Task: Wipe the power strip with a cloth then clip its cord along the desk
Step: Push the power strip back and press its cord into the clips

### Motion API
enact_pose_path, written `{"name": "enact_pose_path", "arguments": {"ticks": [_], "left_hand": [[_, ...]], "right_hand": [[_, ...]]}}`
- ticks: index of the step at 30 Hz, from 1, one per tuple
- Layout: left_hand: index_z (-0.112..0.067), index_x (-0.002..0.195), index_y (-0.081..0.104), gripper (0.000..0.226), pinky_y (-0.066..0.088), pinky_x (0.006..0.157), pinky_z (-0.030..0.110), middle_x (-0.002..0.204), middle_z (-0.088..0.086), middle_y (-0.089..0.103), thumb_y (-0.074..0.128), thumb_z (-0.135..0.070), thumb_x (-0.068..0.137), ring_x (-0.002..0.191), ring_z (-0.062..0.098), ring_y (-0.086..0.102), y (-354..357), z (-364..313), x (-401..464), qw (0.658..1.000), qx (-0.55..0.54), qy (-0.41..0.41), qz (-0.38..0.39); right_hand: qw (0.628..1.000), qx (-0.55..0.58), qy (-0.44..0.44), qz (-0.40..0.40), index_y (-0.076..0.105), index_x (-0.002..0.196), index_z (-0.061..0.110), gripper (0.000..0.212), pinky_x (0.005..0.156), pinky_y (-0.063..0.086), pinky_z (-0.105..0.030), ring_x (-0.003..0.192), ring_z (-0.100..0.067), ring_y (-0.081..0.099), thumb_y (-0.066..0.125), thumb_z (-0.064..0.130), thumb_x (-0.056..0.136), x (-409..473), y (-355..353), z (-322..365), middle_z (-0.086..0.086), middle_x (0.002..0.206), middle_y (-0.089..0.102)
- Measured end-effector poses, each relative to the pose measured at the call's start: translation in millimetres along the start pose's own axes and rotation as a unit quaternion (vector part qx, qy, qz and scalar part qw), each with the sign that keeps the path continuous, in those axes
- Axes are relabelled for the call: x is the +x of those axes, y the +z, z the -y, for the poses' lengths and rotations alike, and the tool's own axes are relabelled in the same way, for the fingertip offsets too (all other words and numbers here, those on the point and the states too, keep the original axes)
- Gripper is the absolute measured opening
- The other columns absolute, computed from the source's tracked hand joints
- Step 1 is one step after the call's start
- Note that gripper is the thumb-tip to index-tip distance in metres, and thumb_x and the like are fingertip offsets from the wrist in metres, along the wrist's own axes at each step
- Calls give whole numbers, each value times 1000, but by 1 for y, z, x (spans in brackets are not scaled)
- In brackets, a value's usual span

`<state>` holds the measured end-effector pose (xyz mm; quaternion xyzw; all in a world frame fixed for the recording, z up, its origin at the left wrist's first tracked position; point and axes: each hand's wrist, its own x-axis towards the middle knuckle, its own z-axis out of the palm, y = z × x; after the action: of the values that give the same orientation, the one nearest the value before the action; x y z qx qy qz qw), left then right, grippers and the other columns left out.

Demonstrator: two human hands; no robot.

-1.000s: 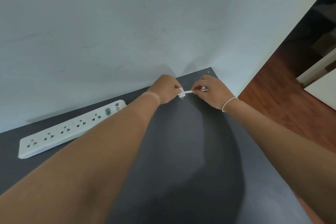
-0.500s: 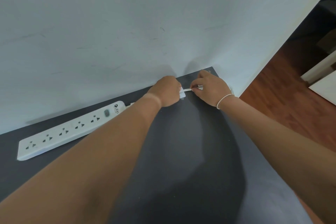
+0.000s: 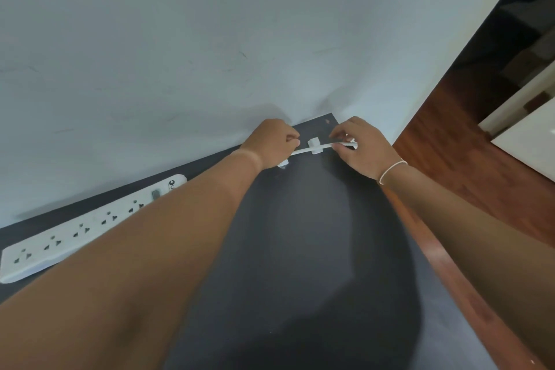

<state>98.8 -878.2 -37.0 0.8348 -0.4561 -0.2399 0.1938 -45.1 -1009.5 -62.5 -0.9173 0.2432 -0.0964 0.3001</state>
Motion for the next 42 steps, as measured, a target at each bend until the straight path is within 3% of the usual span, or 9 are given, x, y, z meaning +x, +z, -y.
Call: {"name": "enact_pose_path", "arguments": {"ticks": [4, 9, 11, 13, 16, 23, 33, 38, 42], "left_hand": [[-13, 62, 37, 28, 22, 60, 27, 60, 4, 27, 55, -14, 83, 63, 18, 24, 8, -13, 13, 998, -55, -17, 8], [-3, 60, 57, 26, 26, 56, 27, 61, 9, 34, 56, -16, 82, 62, 19, 28, 13, -17, 19, 998, -60, -14, 30], [-9, 62, 63, 24, 28, 53, 25, 59, 5, 39, 57, -18, 83, 60, 19, 32, 13, -16, 20, 998, -49, -8, 41], [-17, 59, 61, 27, 29, 53, 23, 55, -1, 41, 56, -18, 86, 58, 16, 35, 11, -17, 20, 998, -29, 3, 49], [-13, 51, 45, 38, 25, 52, 26, 53, 1, 31, 50, -15, 89, 58, 19, 29, 12, -18, 22, 999, 16, 18, 49], [-19, 44, 28, 49, 27, 58, 30, 50, 1, 32, 38, -7, 90, 64, 27, 37, 20, -20, 23, 996, 79, 28, 19], [-19, 46, 31, 47, 21, 46, 27, 50, 0, 31, 46, -13, 91, 56, 22, 31, 18, -15, 17, 998, 54, 32, 7], [0, 76, 56, 24, 36, 64, 31, 72, 4, 49, 51, -18, 91, 75, 26, 47, 17, -14, -1, 999, 36, 17, 2], [-1, 121, 58, 37, 44, 95, 39, 113, 16, 59, 51, -24, 93, 107, 30, 54, -1, 2, -25, 998, 59, -13, -6]], "right_hand": [[1000, 23, 0, -12, 69, 90, 8, 9, 79, 41, -27, 87, -26, 57, 62, 9, 84, 1, 5, -7, -14, 93, 64], [999, 43, 8, -19, 70, 88, 8, 10, 78, 35, -24, 83, -17, 48, 61, 9, 84, 2, 10, -9, -12, 91, 64], [999, 39, 10, -21, 70, 88, 9, 10, 77, 33, -24, 84, -17, 47, 61, 10, 85, 3, 11, -10, -10, 89, 62], [999, 32, 9, -23, 70, 88, 10, 11, 77, 32, -23, 84, -17, 45, 60, 11, 85, 4, 12, -11, -5, 86, 58], [999, 29, 5, -25, 71, 89, 10, 12, 76, 31, -23, 85, -17, 45, 60, 11, 86, 5, 13, -11, 1, 84, 53], [1000, 6, 0, -29, 71, 92, 9, 14, 78, 38, -28, 91, -30, 52, 59, 11, 86, 6, 15, -10, -15, 94, 64], [998, -56, 27, -28, 72, 96, 14, 18, 87, 44, -43, 99, -34, 51, 57, 19, 88, 19, 15, -2, -12, 103, 64], [997, -69, 46, 2, 72, 95, 19, 18, 88, 42, -40, 101, -31, 51, 56, 24, 89, 20, 8, 4, -8, 104, 64], [997, -65, 50, 2, 70, 100, 17, 18, 91, 43, -41, 103, -32, 53, 56, 20, 88, 16, 3, 16, -9, 107, 65]]}}
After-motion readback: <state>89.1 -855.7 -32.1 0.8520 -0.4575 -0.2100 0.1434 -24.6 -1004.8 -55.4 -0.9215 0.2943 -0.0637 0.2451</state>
